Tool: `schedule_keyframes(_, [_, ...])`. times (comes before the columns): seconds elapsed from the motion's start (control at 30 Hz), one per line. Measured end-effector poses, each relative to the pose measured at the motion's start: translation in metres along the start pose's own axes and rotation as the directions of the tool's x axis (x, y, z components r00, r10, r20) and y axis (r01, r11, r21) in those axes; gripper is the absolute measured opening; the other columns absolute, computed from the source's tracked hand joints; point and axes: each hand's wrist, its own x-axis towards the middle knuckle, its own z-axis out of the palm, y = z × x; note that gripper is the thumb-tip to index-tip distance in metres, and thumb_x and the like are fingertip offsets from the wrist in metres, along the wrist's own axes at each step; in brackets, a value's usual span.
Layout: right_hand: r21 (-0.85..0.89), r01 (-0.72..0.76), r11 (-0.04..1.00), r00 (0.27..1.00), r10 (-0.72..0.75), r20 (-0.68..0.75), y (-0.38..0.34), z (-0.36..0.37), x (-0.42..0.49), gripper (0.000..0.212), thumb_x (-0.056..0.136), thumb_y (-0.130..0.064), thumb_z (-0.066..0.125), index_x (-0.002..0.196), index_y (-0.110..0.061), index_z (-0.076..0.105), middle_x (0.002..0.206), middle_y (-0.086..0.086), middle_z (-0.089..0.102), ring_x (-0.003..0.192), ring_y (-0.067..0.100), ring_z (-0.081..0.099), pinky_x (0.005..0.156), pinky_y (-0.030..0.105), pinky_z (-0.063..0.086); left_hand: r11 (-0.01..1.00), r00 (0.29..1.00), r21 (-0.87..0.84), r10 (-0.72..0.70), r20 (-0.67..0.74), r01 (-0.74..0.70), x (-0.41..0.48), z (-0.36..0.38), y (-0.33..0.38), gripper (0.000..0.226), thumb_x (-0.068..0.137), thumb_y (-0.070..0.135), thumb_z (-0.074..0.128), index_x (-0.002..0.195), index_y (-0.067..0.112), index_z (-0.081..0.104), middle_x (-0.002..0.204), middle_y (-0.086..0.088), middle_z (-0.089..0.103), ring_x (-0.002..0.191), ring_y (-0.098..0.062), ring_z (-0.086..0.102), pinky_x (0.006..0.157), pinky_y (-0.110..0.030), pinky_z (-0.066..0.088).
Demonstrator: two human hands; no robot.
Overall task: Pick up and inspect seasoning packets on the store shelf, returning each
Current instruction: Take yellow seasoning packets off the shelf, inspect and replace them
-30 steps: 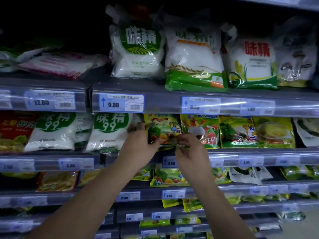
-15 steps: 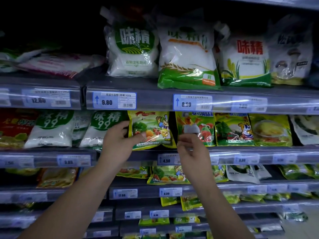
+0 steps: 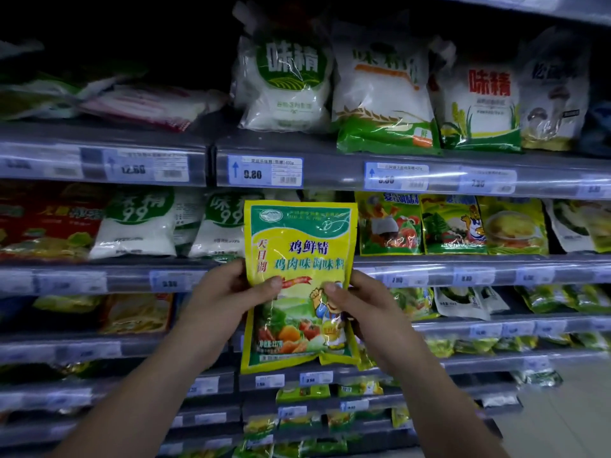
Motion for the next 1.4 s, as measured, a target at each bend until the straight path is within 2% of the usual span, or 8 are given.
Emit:
schedule_keyframes(0.2, [0.191, -0.046, 0.981, 0.998, 0.054, -0.036, 0.002, 0.015, -0.028, 0.062, 0.073, -0.054, 0.08, 0.1, 0.001, 0.072, 0.096, 0.038, 0.059, 0.077, 0.047, 0.059, 0.074, 0.045, 0.055, 0.985, 0.998, -0.163, -0.059, -0.002, 0.058, -0.014, -0.02, -0.016, 0.038, 0.063, 0.022, 0.078, 0.099, 0.011, 0.079, 0.104, -0.012, 0.08, 0.1, -0.031, 0.074, 0.094, -0.045, 0.055])
schedule_keyframes(0.4, [0.154, -0.016, 0.988, 1.0, 0.019, -0.023, 0.007, 0.019, -0.038, 0.036, 0.098, -0.028, 0.057, 0.098, 0.005, 0.07, 0.071, 0.031, 0.054, 0.054, 0.043, 0.044, 0.051, 0.037, 0.032, 0.981, 0.999, -0.186, -0.047, 0.003, 0.047, -0.025, -0.022, -0.023, 0.039, 0.066, 0.021, 0.077, 0.104, 0.01, 0.077, 0.103, -0.014, 0.079, 0.092, -0.026, 0.075, 0.079, -0.038, 0.062])
schedule_keyframes(0.67, [0.078, -0.069, 0.995, 0.983, 0.055, 0.177, 0.004, -0.004, -0.036, 0.023, 0.096, -0.011, 0.061, 0.116, -0.003, 0.067, 0.091, 0.001, 0.075, 0.066, -0.002, 0.065, 0.058, 0.01, 0.047, 0.995, 0.996, -0.088, 0.034, -0.083, -0.042, -0.029, -0.002, -0.021, 0.039, 0.067, 0.028, 0.078, 0.104, 0.014, 0.078, 0.101, -0.007, 0.081, 0.095, -0.026, 0.076, 0.085, -0.04, 0.059])
schedule_keyframes(0.83, [0.048, -0.054, 0.997, 0.977, 0.043, 0.207, 0.004, -0.037, -0.027, 0.051, 0.082, -0.047, 0.077, 0.126, -0.021, 0.068, 0.111, 0.019, 0.07, 0.084, 0.024, 0.053, 0.072, 0.038, 0.032, 0.99, 0.998, -0.134, 0.024, -0.051, -0.03, -0.019, 0.024, -0.015, 0.029, 0.076, 0.015, 0.07, 0.104, 0.01, 0.076, 0.102, -0.008, 0.081, 0.091, -0.018, 0.077, 0.071, -0.025, 0.061])
schedule_keyframes(0.9, [0.111, -0.11, 0.988, 0.982, 0.091, 0.164, 0.002, -0.05, -0.02, 0.064, 0.079, -0.049, 0.072, 0.136, -0.022, 0.059, 0.114, 0.001, 0.072, 0.094, 0.019, 0.06, 0.095, 0.059, 0.052, 0.993, 0.998, -0.11, 0.045, -0.046, -0.05, -0.012, 0.038, -0.012, 0.028, 0.077, 0.015, 0.07, 0.104, 0.011, 0.077, 0.102, -0.007, 0.081, 0.09, -0.017, 0.076, 0.07, -0.023, 0.06])
schedule_keyframes(0.97, [0.217, -0.134, 0.967, 0.985, 0.107, 0.135, -0.001, -0.059, -0.013, 0.05, 0.08, -0.041, 0.066, 0.125, -0.021, 0.064, 0.113, -0.004, 0.076, 0.105, 0.015, 0.07, 0.094, 0.038, 0.055, 0.994, 0.998, -0.094, 0.042, -0.048, -0.047, -0.007, 0.05, -0.01, 0.031, 0.077, 0.018, 0.07, 0.106, 0.012, 0.077, 0.106, -0.006, 0.08, 0.097, -0.02, 0.076, 0.078, -0.029, 0.06])
schedule_keyframes(1.1, [0.163, -0.043, 0.986, 0.996, 0.03, 0.082, -0.005, -0.074, -0.002, 0.034, 0.084, -0.045, 0.07, 0.104, -0.018, 0.075, 0.108, 0.03, 0.07, 0.094, 0.066, 0.054, 0.074, 0.066, 0.046, 0.997, 0.996, -0.058, 0.049, -0.073, -0.053, 0.001, 0.069, -0.008, 0.033, 0.077, 0.025, 0.072, 0.107, 0.015, 0.079, 0.108, -0.009, 0.079, 0.102, -0.026, 0.073, 0.091, -0.04, 0.055])
schedule_keyframes(1.4, [0.248, -0.125, 0.961, 0.988, 0.097, 0.12, 0.006, -0.105, 0.012, 0.027, 0.089, -0.041, 0.064, 0.079, -0.017, 0.074, 0.051, 0.002, 0.059, 0.045, 0.016, 0.055, 0.054, 0.03, 0.047, 0.991, 0.972, 0.022, 0.131, -0.194, -0.129, 0.014, 0.115, -0.006, 0.024, 0.091, 0.01, 0.066, 0.112, 0.018, 0.075, 0.108, -0.005, 0.079, 0.098, -0.027, 0.075, 0.08, -0.048, 0.059])
